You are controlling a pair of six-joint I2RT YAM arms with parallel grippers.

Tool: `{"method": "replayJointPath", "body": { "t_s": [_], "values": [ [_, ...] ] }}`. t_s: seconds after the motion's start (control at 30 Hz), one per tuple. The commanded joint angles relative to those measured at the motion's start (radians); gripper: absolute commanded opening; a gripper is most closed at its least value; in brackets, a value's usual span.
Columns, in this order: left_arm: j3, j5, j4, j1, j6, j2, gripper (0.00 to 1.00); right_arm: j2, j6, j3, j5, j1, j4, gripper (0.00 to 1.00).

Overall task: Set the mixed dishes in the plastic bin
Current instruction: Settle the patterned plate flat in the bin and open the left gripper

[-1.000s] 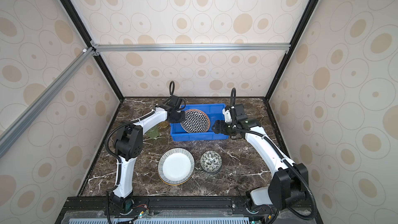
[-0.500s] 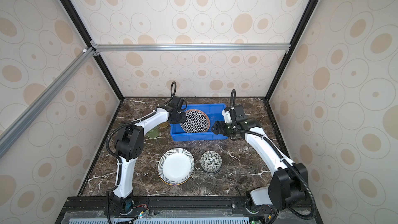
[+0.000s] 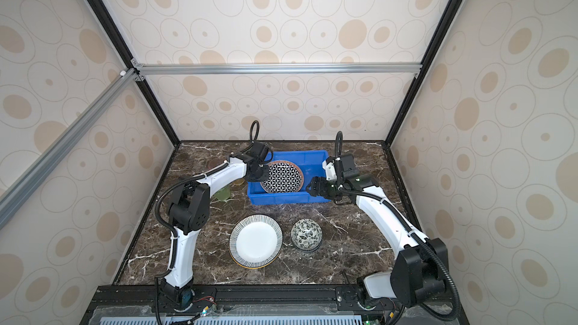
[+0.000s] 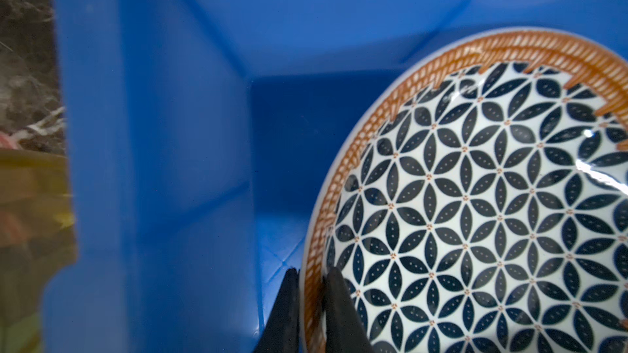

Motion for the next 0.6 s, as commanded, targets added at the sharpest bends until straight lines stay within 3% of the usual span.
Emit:
{"method": "replayJointPath", "body": {
  "t_s": [0.0,0.57],
  "values": [
    [-0.045,-0.027,-0.12,-0.006,0.014,0.061,0.15,-0.031,0.012,-0.015,-0.009,-0.004,0.004,0.78],
    [-0.042,-0.005,-0.089,-0.014,0.011,0.02,0.15,-0.05,0.01,-0.032,-0.011,-0.004,-0.001,0.78]
  ]
}}
